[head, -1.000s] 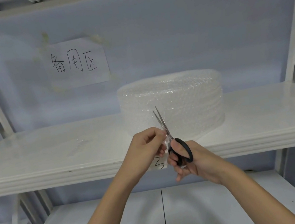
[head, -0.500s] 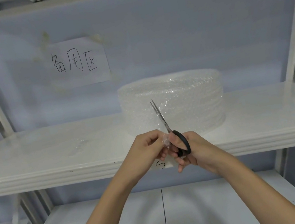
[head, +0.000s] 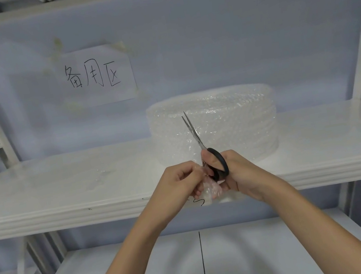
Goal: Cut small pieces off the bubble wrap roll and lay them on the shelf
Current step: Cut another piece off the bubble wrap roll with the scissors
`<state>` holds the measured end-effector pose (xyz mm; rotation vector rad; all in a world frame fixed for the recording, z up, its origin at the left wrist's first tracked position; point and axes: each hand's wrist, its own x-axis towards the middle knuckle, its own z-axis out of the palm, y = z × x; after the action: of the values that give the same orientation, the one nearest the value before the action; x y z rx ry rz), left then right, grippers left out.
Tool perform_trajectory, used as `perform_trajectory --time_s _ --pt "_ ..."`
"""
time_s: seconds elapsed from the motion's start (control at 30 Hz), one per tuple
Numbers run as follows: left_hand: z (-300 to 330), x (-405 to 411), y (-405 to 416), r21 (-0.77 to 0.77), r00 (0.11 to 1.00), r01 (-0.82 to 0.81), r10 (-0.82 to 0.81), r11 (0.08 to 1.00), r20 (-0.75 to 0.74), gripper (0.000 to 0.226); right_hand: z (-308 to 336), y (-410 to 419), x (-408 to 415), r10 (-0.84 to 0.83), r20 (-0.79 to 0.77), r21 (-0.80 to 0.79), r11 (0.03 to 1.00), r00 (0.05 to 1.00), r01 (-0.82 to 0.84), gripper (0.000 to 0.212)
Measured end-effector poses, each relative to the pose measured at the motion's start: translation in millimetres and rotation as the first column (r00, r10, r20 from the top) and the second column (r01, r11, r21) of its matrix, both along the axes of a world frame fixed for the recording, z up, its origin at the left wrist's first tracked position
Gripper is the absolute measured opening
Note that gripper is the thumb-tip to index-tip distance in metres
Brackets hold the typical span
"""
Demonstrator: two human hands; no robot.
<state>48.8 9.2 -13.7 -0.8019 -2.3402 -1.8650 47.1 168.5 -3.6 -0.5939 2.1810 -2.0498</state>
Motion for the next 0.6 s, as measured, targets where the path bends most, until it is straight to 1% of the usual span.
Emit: perform_trajectory --time_s 0.1,0.17,0.23,0.33,0.4,0.47,0.5,0.53,0.57,0.6 --pt "0.0 -0.6 -4.4 -0.002 1.000 -0.020 0.020 1.000 -0.001 0.028 4.2 -2.1 -1.5 -0.024 -0.016 -0.006 1.000 1.000 0.024 0.053" --pt "-3.3 0.4 -6.8 -0.029 1.000 -0.006 0.006 1.000 0.011 0.028 6.2 -4.1 -3.0 -0.031 -0.035 -0.033 0.999 0.999 0.030 0.049" --pt "-7.9 1.5 -8.9 -0.022 0.999 0.004 -0.003 1.000 0.038 0.029 7.4 -6.8 -4.9 -0.050 -0.045 -0.061 0.997 0.998 0.047 0.047" --pt "-11.1 -0.2 -13.6 0.025 0.997 -0.042 0.041 0.999 0.060 0.031 8.7 -12.6 -2.3 -0.146 -0.077 -0.089 0.986 0.986 0.139 0.047" --pt "-10.6 -2.5 -17.7 0.067 0.994 -0.084 0.080 0.994 0.069 0.031 11.8 -14.3 4.0 -0.232 -0.113 -0.161 0.964 0.966 0.212 0.048" --pt "-9.6 -4.3 -21.5 0.099 0.991 -0.121 0.114 0.988 0.073 0.029 16.7 -10.3 10.1 -0.334 -0.152 -0.223 0.928 0.930 0.297 0.041" --pt "-9.3 -4.9 -22.9 0.109 0.989 -0.135 0.128 0.985 0.073 0.029 19.0 -5.2 12.0 -0.407 -0.162 -0.241 0.900 0.899 0.364 0.034" --pt "-9.1 -5.5 -24.0 0.118 0.988 -0.147 0.139 0.982 0.072 0.029 19.8 2.5 12.2 -0.494 -0.170 -0.248 0.859 0.853 0.448 0.026" --pt "-9.0 -5.8 -24.9 0.125 0.987 -0.155 0.147 0.980 0.071 0.029 18.9 12.1 11.2 -0.581 -0.174 -0.243 0.808 0.795 0.537 0.022" --pt "-8.8 -5.9 -25.4 0.129 0.986 -0.161 0.153 0.978 0.073 0.029 15.7 23.5 8.9 -0.651 -0.180 -0.224 0.757 0.738 0.614 0.023"
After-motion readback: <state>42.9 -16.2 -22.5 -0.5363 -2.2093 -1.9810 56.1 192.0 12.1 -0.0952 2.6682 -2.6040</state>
